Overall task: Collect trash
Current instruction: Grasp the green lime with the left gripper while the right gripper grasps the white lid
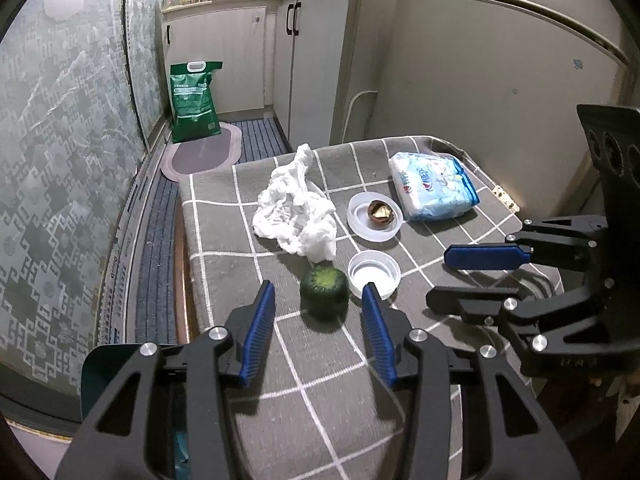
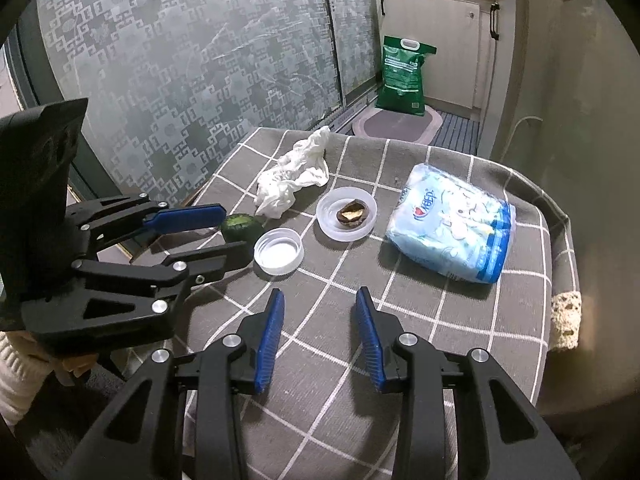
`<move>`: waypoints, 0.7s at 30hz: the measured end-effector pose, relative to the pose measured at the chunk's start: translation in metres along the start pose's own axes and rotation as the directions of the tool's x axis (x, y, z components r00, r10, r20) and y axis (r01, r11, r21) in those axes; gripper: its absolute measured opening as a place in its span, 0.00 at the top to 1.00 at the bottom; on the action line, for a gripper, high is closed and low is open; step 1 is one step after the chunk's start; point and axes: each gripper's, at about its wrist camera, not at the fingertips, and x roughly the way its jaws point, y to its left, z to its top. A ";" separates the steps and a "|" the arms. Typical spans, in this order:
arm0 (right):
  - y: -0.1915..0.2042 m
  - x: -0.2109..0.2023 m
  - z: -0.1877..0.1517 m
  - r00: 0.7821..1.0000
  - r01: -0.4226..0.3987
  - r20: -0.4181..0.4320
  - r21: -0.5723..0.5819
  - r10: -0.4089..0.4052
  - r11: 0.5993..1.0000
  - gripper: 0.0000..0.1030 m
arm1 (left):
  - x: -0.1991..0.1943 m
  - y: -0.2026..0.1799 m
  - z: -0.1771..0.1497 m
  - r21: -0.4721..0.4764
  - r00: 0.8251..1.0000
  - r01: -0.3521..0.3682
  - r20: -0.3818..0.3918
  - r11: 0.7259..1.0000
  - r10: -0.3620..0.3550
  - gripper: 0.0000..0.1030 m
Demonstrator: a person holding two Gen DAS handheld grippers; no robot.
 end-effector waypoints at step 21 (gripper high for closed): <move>0.021 0.019 0.016 0.999 0.049 -0.007 -0.087 -0.050 0.995 0.64 | -0.025 0.019 0.003 -0.056 0.997 0.053 0.052 0.997 -0.051 0.75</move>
